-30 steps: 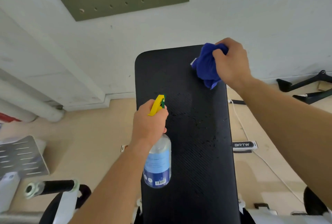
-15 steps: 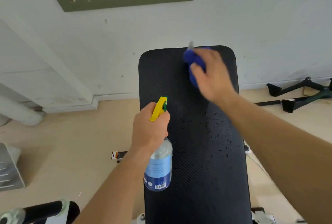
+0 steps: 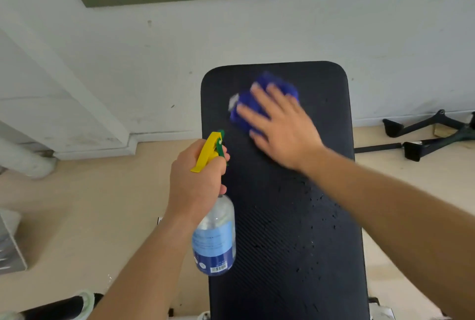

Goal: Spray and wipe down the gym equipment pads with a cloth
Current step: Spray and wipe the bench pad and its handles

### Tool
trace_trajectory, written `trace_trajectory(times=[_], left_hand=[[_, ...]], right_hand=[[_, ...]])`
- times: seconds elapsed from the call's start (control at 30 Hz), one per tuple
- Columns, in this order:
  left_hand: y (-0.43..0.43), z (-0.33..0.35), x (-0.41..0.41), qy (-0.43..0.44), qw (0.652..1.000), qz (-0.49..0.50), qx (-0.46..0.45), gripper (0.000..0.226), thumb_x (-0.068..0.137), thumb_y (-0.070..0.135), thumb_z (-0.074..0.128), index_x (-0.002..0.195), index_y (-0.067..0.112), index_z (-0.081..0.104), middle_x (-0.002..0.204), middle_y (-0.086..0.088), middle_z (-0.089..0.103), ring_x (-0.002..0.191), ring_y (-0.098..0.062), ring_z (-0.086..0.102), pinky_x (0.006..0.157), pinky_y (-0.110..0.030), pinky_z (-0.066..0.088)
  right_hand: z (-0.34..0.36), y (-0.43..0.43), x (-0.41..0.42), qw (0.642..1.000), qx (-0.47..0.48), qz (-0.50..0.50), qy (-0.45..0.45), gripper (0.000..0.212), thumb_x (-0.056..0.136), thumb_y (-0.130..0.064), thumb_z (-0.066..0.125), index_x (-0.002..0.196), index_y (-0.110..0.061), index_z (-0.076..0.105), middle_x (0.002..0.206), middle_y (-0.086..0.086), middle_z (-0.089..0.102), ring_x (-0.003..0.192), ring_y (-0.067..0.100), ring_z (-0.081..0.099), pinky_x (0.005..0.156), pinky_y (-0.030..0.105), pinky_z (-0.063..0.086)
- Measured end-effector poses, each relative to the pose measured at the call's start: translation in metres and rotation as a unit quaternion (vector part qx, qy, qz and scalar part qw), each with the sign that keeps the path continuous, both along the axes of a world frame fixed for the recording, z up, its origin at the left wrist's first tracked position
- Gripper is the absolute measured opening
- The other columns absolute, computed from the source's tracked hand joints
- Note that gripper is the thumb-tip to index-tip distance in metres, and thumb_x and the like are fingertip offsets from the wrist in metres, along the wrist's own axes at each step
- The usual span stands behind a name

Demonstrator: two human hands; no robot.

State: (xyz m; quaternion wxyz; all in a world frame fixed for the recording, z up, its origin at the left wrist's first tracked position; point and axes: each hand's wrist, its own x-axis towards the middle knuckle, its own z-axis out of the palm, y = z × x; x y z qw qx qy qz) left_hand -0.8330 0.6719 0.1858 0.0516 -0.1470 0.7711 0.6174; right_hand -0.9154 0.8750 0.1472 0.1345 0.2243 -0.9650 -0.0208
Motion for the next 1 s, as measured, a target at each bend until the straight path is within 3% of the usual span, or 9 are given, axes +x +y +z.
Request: trace_trajectory(times=[0.13,0.27,0.37,0.47,0.53,0.63,0.7,0.83,1.0], left_hand=[[-0.014,0.002,-0.005,0.008,1.000,0.020,-0.009,0.024,0.071,0.013,0.055,0.074,0.028,0.073,0.087,0.000,0.079,0.064,-0.010,0.065,0.049,-0.029,0.053],[-0.021,0.011,-0.006,0.029,0.999,0.036,-0.005,0.028,0.065,0.016,0.051,0.082,0.017,0.073,0.085,-0.003,0.075,0.062,-0.001,0.059,0.048,-0.023,0.054],[-0.022,0.015,-0.006,0.027,0.999,0.036,-0.009,0.023,0.076,0.007,0.054,0.084,0.016,0.073,0.082,-0.001,0.075,0.065,-0.005,0.061,0.048,-0.022,0.053],[-0.017,0.018,-0.001,0.013,1.000,0.020,-0.015,0.026,0.067,0.015,0.053,0.078,0.024,0.074,0.085,0.002,0.078,0.060,-0.004,0.063,0.049,-0.029,0.054],[-0.010,0.018,0.003,0.003,1.000,0.004,-0.020,0.032,0.063,0.018,0.052,0.080,0.031,0.076,0.087,0.001,0.079,0.057,-0.004,0.064,0.051,-0.032,0.054],[0.003,0.015,0.009,-0.005,1.000,-0.009,-0.013,0.031,0.061,0.017,0.052,0.077,0.030,0.075,0.088,0.001,0.079,0.054,-0.011,0.063,0.053,-0.034,0.051],[0.012,0.013,0.012,-0.009,1.000,-0.016,-0.012,0.029,0.061,0.016,0.052,0.076,0.028,0.074,0.088,0.001,0.078,0.053,-0.011,0.061,0.053,-0.034,0.051],[0.030,0.013,0.018,-0.017,0.999,-0.034,-0.016,0.028,0.063,0.017,0.052,0.078,0.028,0.074,0.089,0.001,0.078,0.052,-0.011,0.060,0.052,-0.033,0.054],[0.048,0.007,0.024,-0.017,0.998,-0.058,-0.028,0.027,0.066,0.020,0.053,0.079,0.028,0.075,0.089,0.000,0.078,0.055,-0.009,0.064,0.053,-0.034,0.057]], right_hand=[[0.030,-0.031,-0.054,0.994,-0.059,-0.075,-0.047,0.057,0.105,-0.044,0.032,0.158,-0.028,0.021,0.166,0.006,0.018,0.152,0.037,0.011,0.121,0.053,0.019],[-0.009,-0.054,-0.002,0.999,-0.034,0.039,-0.015,0.061,0.097,-0.038,0.045,0.154,-0.019,0.035,0.158,0.006,0.037,0.144,0.037,0.030,0.114,0.055,0.031],[-0.050,-0.047,0.074,0.987,0.001,0.149,-0.055,0.061,0.095,-0.038,0.050,0.152,-0.024,0.038,0.159,0.002,0.035,0.148,0.034,0.026,0.118,0.054,0.025],[-0.057,-0.019,0.104,0.965,0.071,0.238,-0.082,0.060,0.093,-0.037,0.053,0.150,-0.029,0.040,0.162,0.000,0.031,0.149,0.031,0.025,0.120,0.052,0.025],[-0.044,0.009,0.073,0.976,0.087,0.191,-0.048,0.058,0.092,-0.038,0.054,0.148,-0.034,0.043,0.162,0.001,0.031,0.149,0.032,0.027,0.118,0.052,0.028],[-0.001,0.056,0.006,1.000,-0.009,-0.011,-0.011,0.053,0.099,-0.038,0.049,0.151,-0.034,0.039,0.164,0.005,0.025,0.150,0.038,0.020,0.117,0.056,0.028],[0.009,0.073,-0.005,0.996,-0.051,-0.070,-0.022,0.052,0.101,-0.035,0.047,0.153,-0.029,0.038,0.164,0.010,0.023,0.150,0.043,0.015,0.120,0.055,0.022],[-0.045,0.068,0.085,1.000,-0.024,-0.009,0.016,0.058,0.092,-0.029,0.056,0.149,-0.021,0.046,0.159,0.015,0.033,0.146,0.045,0.026,0.115,0.058,0.030],[-0.094,0.077,0.194,0.987,0.065,0.119,-0.081,0.074,0.085,-0.039,0.061,0.154,-0.027,0.036,0.163,0.007,0.028,0.150,0.038,0.021,0.118,0.055,0.026]])
